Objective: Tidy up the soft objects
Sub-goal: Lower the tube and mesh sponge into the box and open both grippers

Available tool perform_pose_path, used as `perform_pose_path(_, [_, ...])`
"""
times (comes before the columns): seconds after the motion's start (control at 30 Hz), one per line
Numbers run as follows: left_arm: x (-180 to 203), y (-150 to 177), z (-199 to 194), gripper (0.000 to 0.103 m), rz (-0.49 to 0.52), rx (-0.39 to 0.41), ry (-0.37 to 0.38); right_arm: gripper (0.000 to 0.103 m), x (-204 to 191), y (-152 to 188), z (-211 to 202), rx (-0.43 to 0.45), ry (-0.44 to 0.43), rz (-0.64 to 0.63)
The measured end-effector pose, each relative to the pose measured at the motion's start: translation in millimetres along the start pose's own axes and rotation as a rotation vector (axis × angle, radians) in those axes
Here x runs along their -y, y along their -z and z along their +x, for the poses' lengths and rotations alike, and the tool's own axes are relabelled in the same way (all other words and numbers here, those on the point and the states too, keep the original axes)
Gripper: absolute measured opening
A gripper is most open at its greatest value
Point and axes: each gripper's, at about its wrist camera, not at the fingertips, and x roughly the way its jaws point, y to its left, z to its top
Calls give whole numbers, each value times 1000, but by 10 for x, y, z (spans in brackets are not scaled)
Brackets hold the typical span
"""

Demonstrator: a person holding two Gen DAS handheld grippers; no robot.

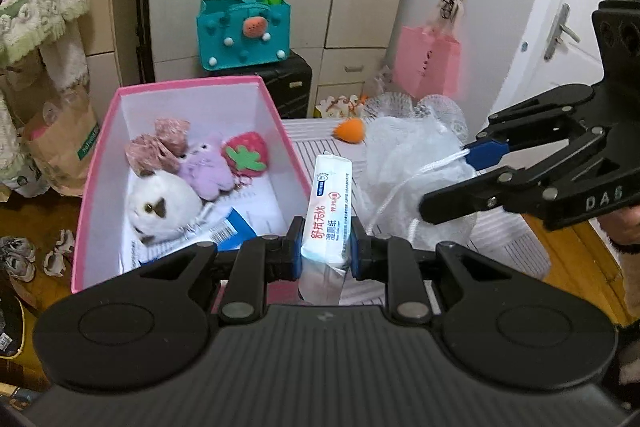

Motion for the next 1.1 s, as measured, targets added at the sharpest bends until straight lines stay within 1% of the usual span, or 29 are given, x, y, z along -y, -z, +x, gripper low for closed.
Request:
perform_pose_path(0.1, [-100, -38, 92, 21, -21, 46, -2, 36, -74, -139, 133, 5, 44, -57])
perform_pose_path(0.2, [-238, -76, 221, 21, -49, 71, -29, 36, -97, -303, 293, -8, 99, -96])
perform_pose_path(0.37, [-487, -170, 468, 21, -104, 43, -28, 36, -5, -529, 535, -15, 129, -101])
perform_pose_path(0.5, [-652, -165, 700, 21, -175, -12, -14, 36, 72, -609, 749, -27, 185, -128])
perform_pose_path(0.6, [-744, -111, 844, 21, -234, -51, 9, 36, 145, -651, 879, -53, 182, -121])
perform_pose_path(0.8, [-839, -38, 964, 21, -255, -101, -9, 36, 160, -661, 1155, -117, 163, -134])
perform_pose_path(0.9, [-879, -31, 1037, 21, -280, -139, 9, 36, 156, -659, 1248, -133, 143, -147])
perform_pose_path(0.93, [-898, -25, 1074, 21, -289, -152, 5, 36, 163, -664, 1281, -137, 138, -149])
perform_pose_path(1.03, [-932, -3, 1109, 21, -307, -160, 7, 36, 185, -680, 1364, -154, 137, -167])
perform_pose_path(1.1, [-953, 8, 1092, 21, -321, -163, 29, 38, 218, -686, 1412, -175, 124, -160])
